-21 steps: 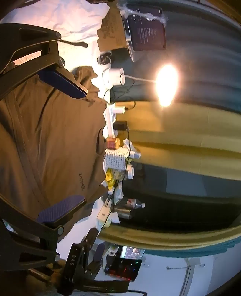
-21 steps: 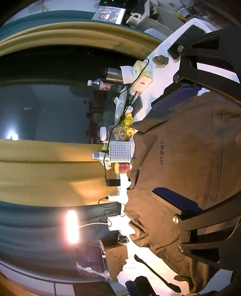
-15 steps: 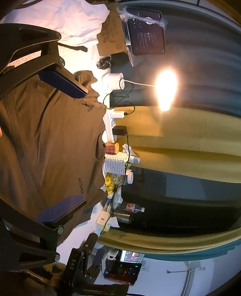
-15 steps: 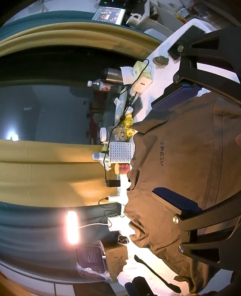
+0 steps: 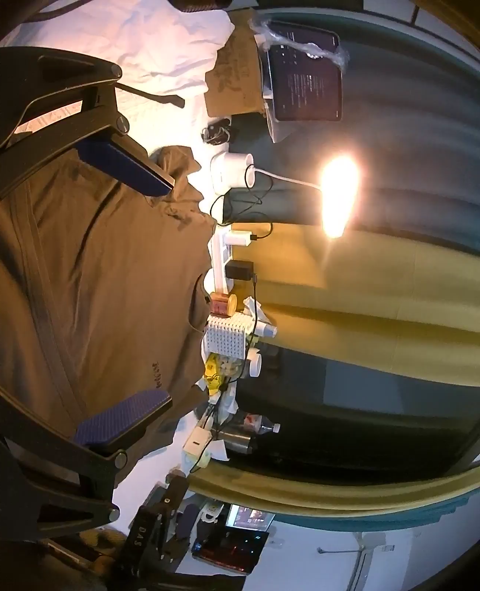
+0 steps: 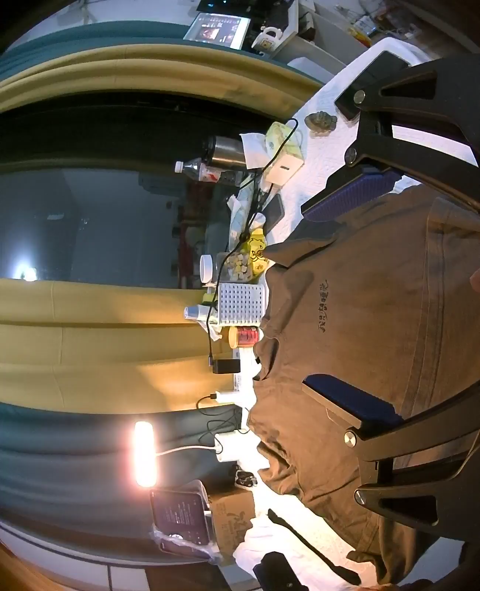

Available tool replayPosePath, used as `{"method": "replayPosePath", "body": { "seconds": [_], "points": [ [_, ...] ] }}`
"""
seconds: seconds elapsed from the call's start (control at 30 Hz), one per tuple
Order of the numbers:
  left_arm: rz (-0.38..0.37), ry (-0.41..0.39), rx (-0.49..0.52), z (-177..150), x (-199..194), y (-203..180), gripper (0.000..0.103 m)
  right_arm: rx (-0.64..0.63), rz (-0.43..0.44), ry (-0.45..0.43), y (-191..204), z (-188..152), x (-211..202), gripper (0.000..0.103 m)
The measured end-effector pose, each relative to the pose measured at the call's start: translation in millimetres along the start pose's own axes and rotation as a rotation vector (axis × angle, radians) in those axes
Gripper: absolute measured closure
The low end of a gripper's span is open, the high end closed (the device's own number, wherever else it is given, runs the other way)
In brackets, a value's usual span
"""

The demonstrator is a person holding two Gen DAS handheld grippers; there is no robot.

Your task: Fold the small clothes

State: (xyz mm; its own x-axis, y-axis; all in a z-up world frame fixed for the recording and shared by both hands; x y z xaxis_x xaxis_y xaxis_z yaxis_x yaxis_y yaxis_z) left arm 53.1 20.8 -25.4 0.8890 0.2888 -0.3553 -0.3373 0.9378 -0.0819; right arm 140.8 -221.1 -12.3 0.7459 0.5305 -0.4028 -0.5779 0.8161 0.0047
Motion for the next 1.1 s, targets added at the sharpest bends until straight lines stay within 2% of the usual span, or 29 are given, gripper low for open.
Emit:
{"method": "replayPosePath", "body": {
  "seconds": [0.3, 0.47, 1.1],
  "points": [
    [0.028, -0.007, 0.026, -0.3, 1.0, -1.5, 0.001, 0.001, -0.001, -0.001, 1.0, 1.4, -0.3, 0.016],
    [0.072, -0.018, 0.02, -0.5, 0.6, 0.9, 0.001, 0.0, -0.001, 0.0, 2.0, 2.0, -0.5, 0.016],
    [0.049, -0.06, 0.046, 0.6, -7.0, -6.1, 0.001, 0.004, 0.006, 0.006, 6.4, -7.3, 2.3, 0.016]
  ]
}}
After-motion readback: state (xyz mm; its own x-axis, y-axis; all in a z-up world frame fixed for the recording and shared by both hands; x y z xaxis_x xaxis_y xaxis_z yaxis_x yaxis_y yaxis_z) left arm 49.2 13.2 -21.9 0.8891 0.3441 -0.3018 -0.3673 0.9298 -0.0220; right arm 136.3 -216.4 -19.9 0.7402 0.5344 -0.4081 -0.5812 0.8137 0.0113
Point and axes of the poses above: each gripper's, at about its wrist camera, not at the fingertips, and x roughly the way its jaws point, y to its left, z to its top, the point moved 6 cm from there along x, roughly the way its jaws point, and after that the axes turned 14 degrees about z, right-handed, at the moved point
